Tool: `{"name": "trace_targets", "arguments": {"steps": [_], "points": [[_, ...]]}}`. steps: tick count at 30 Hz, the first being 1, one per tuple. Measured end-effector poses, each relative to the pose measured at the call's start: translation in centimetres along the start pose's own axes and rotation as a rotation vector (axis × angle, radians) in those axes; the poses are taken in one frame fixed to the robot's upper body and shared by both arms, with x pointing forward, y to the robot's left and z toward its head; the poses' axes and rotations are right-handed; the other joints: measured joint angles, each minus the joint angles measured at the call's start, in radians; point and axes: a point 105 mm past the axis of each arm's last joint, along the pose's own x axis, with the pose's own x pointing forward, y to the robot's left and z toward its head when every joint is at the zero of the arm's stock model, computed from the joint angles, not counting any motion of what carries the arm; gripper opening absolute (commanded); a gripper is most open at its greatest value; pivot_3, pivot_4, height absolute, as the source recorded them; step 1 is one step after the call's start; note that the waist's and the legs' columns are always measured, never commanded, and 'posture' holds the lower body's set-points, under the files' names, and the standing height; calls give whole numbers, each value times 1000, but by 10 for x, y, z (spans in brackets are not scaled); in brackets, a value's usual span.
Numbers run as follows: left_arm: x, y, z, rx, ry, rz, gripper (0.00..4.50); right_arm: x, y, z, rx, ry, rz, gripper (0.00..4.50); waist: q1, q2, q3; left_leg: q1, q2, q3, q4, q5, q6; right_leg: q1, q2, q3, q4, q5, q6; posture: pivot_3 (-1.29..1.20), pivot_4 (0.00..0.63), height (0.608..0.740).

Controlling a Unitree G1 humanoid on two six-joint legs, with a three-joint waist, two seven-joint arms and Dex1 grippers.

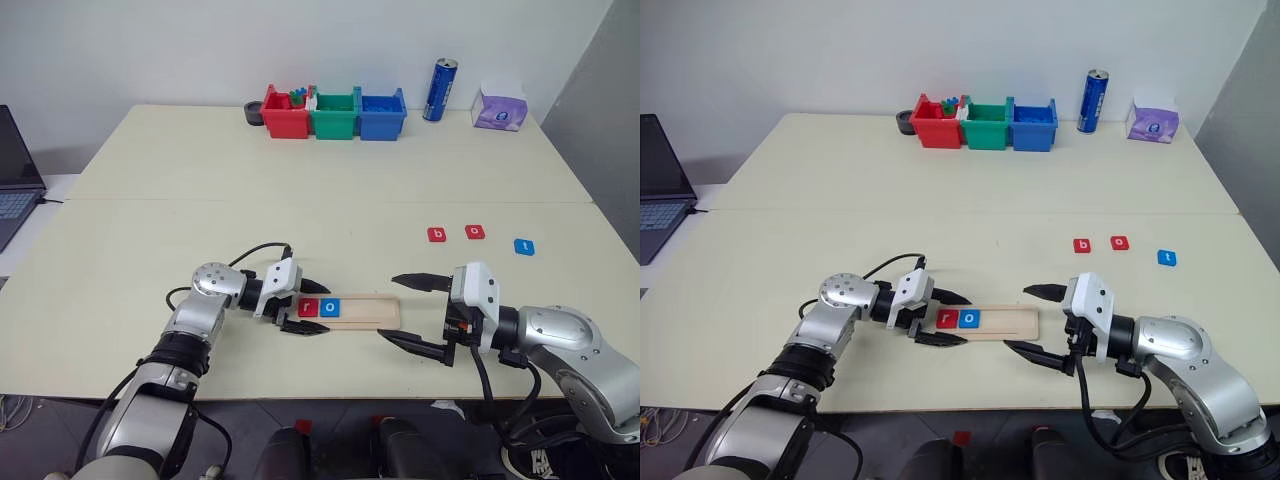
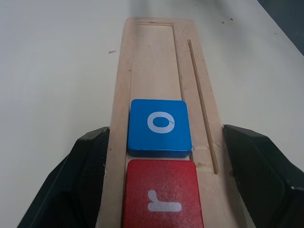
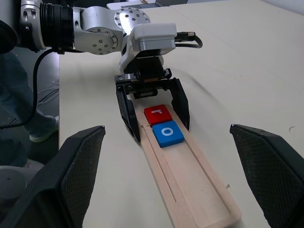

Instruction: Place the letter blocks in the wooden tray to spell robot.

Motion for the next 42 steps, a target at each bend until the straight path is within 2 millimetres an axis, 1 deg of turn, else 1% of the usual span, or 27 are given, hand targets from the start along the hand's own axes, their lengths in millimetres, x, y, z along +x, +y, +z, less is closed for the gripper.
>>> {"name": "trace_targets", "arguments": {"steps": [7,9,10,11,21,24,28,34,37,40,42], "points": [[0,0,0,0,0,2,3385,0,0,0,-2,-1,0,4500,0,0,0,0,0,0,0,0,0,0,0,0,0,0,0,0,150,740],[0,0,0,-1,0,2,4097,0,0,0,-2,-1,0,4500,0,0,0,0,0,0,0,0,0,0,0,0,0,0,0,0,150,740],[0,0,0,-1,0,2,4366,0,-1,0,-2,-1,-1,4500,0,0,0,0,0,0,0,0,0,0,0,0,0,0,0,0,150,740],[0,0,0,-3,0,2,4475,0,-1,0,-2,-1,-1,4500,0,0,0,0,0,0,0,0,0,0,0,0,0,0,0,0,150,740],[0,0,0,-30,-6,-1,4475,0,-1,0,-2,0,-2,4500,0,0,0,0,0,0,0,0,0,0,0,0,0,0,0,0,150,740],[-5,1,2,-48,-9,2,4475,0,-1,0,-3,0,-3,4500,0,0,0,0,0,0,0,0,0,0,0,0,0,0,0,0,150,740],[-20,5,11,-44,-1,1,4475,0,-1,0,-4,-1,-5,4500,0,0,0,0,0,0,0,0,0,0,0,0,0,0,0,0,150,740],[-25,7,19,-59,-13,-5,4475,0,-3,-3,6,1,-13,4500,0,0,0,0,0,0,0,0,0,0,0,0,0,0,0,0,150,740],[-39,13,36,-51,-12,-2,4475,0,-3,-3,5,1,-14,4500,0,0,0,0,0,-1,0,0,0,0,0,0,0,0,0,0,150,740],[-53,22,58,-21,-38,34,4475,-1,-5,-2,11,-4,-26,4500,0,0,0,0,0,0,0,0,0,0,0,0,0,0,0,0,150,740],[-56,23,67,-14,-60,57,4475,-2,-6,0,23,-13,-49,4500,0,0,0,0,0,0,0,0,0,0,0,0,0,0,0,0,150,740]]}}
